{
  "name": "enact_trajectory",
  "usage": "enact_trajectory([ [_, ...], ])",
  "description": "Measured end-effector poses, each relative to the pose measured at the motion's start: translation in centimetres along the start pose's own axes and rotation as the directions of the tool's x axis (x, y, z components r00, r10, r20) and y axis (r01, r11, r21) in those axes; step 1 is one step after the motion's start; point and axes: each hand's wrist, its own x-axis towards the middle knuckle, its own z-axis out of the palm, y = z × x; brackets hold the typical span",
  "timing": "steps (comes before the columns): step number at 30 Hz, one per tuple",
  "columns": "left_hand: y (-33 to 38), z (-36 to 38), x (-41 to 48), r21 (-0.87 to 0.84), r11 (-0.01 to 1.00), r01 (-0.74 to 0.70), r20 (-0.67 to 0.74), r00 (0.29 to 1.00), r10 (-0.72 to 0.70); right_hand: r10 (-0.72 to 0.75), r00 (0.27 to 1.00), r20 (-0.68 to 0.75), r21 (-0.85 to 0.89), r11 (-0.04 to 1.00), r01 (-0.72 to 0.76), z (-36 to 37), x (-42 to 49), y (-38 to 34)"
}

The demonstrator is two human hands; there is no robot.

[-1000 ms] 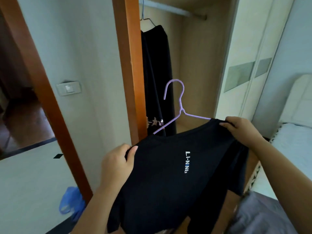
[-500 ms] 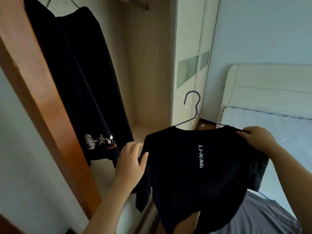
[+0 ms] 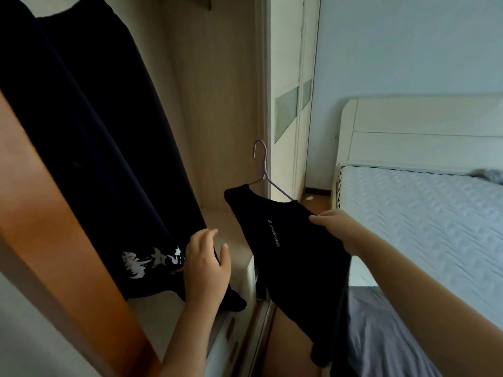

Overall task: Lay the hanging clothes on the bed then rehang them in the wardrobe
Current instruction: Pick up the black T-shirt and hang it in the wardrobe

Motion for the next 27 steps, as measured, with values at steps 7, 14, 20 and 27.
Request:
enact_trajectory([
  [7, -1.5, 0.1, 2.4, 0.038, 0.999, 0.011, -0.078, 0.997, -0.008, -0.195, 0.980, 0.043, 0.046, 0.980, 0.193, 5.8, 2.6, -5.4],
  [14, -1.2, 0.3, 10.2, 0.129, 0.990, -0.050, -0.310, 0.947, 0.088, -0.349, 0.922, 0.165, 0.130, 0.935, 0.330, 8.2, 9.5, -12.1],
  [20, -0.3, -1.0, 19.1, 0.197, 0.980, 0.019, -0.536, 0.839, 0.091, -0.531, 0.804, 0.269, 0.189, 0.847, 0.496, 8.4, 16.1, -18.3],
  [27, 1.9, -4.0, 27.6, 0.332, 0.942, 0.048, -0.684, 0.700, 0.206, -0.727, 0.602, 0.332, 0.382, 0.687, 0.618, 8.9, 20.2, -27.2],
])
